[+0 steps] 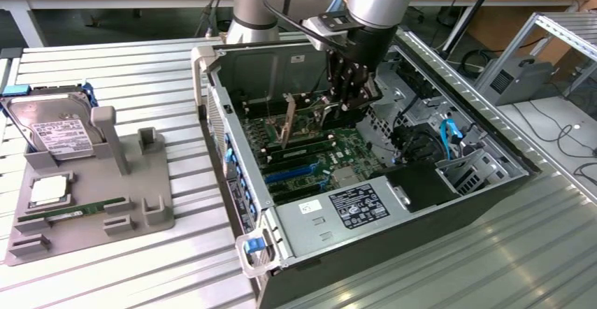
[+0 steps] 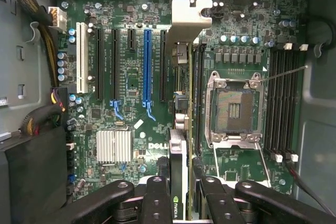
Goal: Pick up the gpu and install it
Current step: 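Insert the gpu into the slot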
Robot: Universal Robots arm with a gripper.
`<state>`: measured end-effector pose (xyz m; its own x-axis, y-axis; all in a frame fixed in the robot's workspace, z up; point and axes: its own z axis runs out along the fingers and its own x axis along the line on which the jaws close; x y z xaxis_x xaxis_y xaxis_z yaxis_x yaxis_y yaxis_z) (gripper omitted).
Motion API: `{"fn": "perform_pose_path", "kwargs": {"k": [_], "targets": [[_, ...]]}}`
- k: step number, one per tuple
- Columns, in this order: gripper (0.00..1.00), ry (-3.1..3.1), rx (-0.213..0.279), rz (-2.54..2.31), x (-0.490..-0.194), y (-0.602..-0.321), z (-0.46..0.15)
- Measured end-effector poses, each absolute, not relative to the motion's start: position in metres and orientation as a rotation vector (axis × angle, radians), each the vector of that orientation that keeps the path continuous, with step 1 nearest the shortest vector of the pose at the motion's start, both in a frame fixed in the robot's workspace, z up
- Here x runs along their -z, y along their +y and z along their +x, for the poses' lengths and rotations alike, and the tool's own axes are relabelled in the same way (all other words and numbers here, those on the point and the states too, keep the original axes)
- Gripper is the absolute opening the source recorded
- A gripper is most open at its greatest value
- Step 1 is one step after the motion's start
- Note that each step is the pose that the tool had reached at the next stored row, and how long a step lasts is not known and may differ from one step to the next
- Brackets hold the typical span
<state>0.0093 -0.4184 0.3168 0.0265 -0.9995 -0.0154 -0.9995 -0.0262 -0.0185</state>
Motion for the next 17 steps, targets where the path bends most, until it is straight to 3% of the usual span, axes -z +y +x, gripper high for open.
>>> {"fn": "perform_pose_path", "kwargs": {"k": [17], "targets": [[0.27,2.175,0.003,-2.233,-0.3122,-0.4184,0.0093]]}}
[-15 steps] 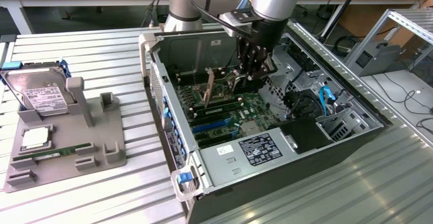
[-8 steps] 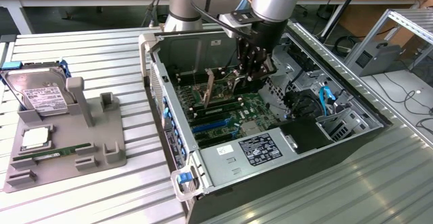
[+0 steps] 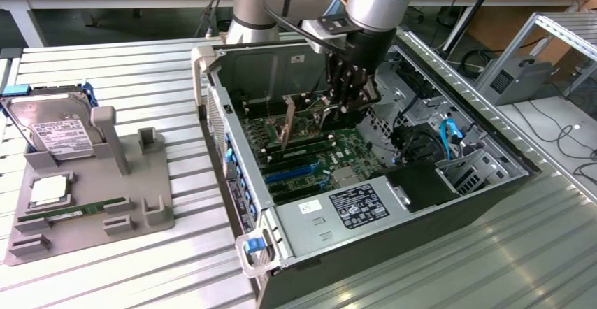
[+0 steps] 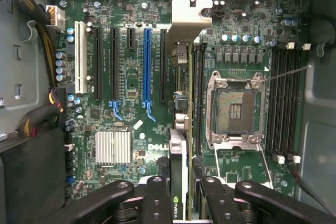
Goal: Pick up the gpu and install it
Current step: 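Insert the gpu into the slot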
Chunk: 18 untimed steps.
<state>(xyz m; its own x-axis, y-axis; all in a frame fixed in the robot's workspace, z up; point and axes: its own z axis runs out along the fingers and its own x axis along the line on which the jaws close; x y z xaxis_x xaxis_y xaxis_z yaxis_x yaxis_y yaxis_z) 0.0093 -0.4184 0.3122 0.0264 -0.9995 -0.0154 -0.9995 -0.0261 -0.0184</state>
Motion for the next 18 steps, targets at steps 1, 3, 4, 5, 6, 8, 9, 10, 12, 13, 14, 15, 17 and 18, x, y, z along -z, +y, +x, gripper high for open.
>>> {"fn": "perform_pose_path", "kwargs": {"k": [1,3,4,5,6,8,9,10,12,13,14,15,17,18], "targets": [[0.27,2.175,0.003,-2.233,-0.3120,-0.4184,0.0093],[0.27,2.175,0.003,-2.233,-0.3116,-0.4185,0.0093],[0.27,2.175,0.003,-2.233,-0.3115,-0.4185,0.0093],[0.27,2.175,0.003,-2.233,-0.3113,-0.4185,0.0093],[0.27,2.175,0.003,-2.233,-0.3108,-0.4185,0.0093],[0.27,2.175,0.003,-2.233,-0.3102,-0.4185,0.0093],[0.27,2.175,0.003,-2.233,-0.3101,-0.4185,0.0093],[0.27,2.175,0.003,-2.233,-0.3099,-0.4185,0.0093],[0.27,2.175,0.003,-2.233,-0.3093,-0.4185,0.0093],[0.27,2.175,0.003,-2.233,-0.3090,-0.4185,0.0093],[0.27,2.175,0.003,-2.233,-0.3086,-0.4185,0.0093],[0.27,2.175,0.003,-2.233,-0.3083,-0.4185,0.0093],[0.27,2.175,0.003,-2.233,-0.3075,-0.4185,0.0093],[0.27,2.175,0.003,-2.233,-0.3073,-0.4185,0.0093]]}}
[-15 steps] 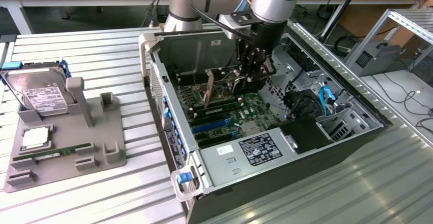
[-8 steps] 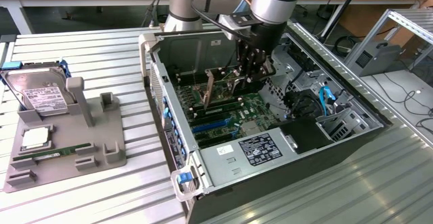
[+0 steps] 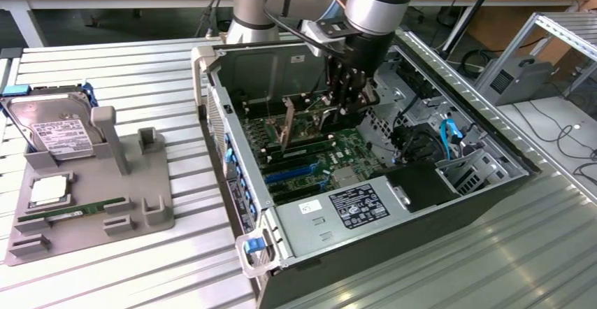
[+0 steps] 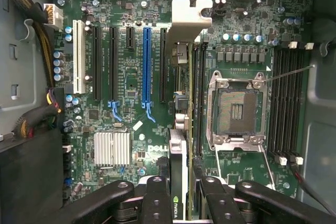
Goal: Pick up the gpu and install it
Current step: 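Insert the gpu into the slot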
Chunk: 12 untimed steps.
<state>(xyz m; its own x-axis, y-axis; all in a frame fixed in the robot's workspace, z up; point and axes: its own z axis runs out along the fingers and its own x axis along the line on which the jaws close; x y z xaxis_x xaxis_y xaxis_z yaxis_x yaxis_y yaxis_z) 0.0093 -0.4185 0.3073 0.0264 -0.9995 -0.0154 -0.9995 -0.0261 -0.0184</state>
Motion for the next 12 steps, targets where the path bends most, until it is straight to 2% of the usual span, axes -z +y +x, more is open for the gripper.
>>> {"fn": "perform_pose_path", "kwargs": {"k": [12], "targets": [[0.27,2.175,0.003,-2.233,-0.3036,-0.4186,0.0093]]}}
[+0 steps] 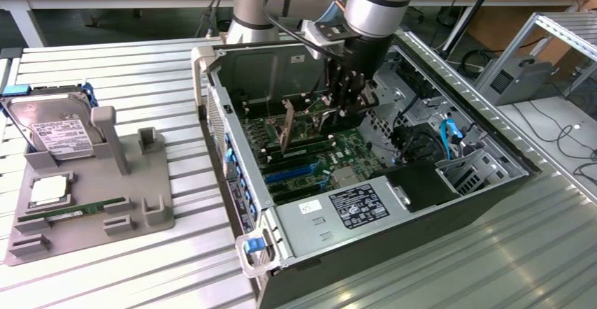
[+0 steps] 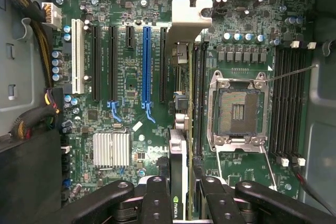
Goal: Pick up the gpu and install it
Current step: 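Insert the gpu into the slot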
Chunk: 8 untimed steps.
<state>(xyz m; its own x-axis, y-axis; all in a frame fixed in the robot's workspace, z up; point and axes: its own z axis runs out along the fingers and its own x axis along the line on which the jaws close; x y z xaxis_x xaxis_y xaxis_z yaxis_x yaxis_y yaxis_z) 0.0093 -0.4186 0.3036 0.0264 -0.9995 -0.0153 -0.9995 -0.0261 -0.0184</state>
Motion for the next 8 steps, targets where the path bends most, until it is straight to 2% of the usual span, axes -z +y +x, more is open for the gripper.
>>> {"fn": "perform_pose_path", "kwargs": {"k": [8], "targets": [[0.27,2.175,0.003,-2.233,-0.3014,-0.4186,0.0093]]}}
